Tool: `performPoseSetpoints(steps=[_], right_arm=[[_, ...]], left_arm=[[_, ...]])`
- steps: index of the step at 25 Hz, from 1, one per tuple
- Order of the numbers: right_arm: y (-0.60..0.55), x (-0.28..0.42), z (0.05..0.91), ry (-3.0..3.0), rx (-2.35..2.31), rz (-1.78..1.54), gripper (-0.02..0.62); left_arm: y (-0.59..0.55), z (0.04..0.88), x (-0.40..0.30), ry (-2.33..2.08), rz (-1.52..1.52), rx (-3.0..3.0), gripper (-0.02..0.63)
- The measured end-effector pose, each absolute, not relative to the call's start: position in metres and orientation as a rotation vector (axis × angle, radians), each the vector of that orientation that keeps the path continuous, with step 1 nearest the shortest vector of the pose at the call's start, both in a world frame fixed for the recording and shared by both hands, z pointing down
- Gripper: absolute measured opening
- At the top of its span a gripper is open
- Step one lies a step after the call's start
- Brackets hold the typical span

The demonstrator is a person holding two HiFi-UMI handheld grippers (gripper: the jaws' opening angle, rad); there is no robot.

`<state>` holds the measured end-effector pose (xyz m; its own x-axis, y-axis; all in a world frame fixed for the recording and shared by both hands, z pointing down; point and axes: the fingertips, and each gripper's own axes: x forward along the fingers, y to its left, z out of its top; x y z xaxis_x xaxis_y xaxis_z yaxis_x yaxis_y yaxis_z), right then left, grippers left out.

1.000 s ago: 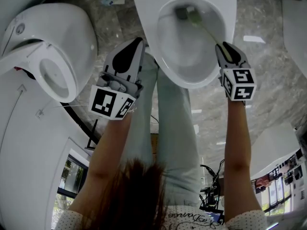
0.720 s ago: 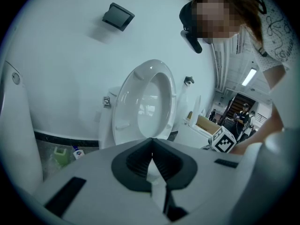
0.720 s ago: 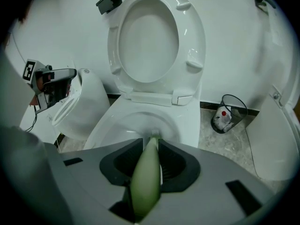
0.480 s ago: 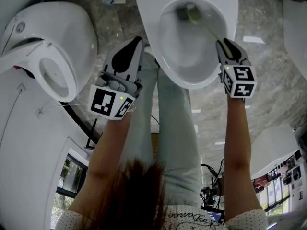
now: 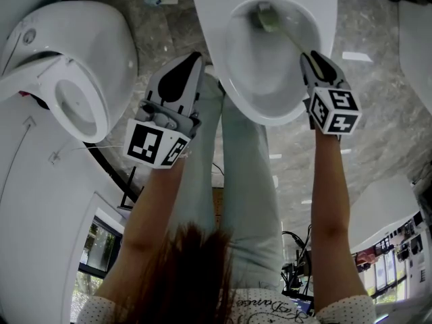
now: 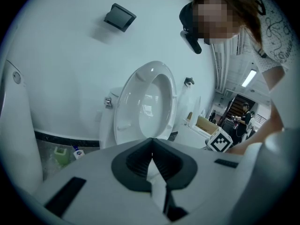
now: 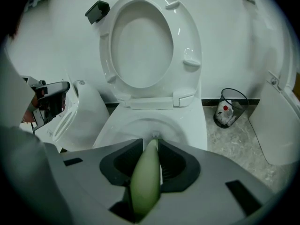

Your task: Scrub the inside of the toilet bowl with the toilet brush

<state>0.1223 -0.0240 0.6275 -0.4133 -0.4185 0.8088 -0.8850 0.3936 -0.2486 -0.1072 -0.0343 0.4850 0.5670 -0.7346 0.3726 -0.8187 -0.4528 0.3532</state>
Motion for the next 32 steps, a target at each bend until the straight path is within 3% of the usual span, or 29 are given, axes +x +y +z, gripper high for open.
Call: performPoseSetpoints(steps=[18, 32], right_arm=[[-0.003, 0.131, 0.605, -2.030, 1.217, 0.955, 0.115], [0.066, 0.162, 0.538, -2.136, 1.380, 1.013, 0.114]], left_arm=[[-0.027, 0.472, -0.100, -1.258, 0.219, 2.335, 0.002], [-0.029, 0.391, -0.087, -1.269, 0.130, 2.423, 0.003]])
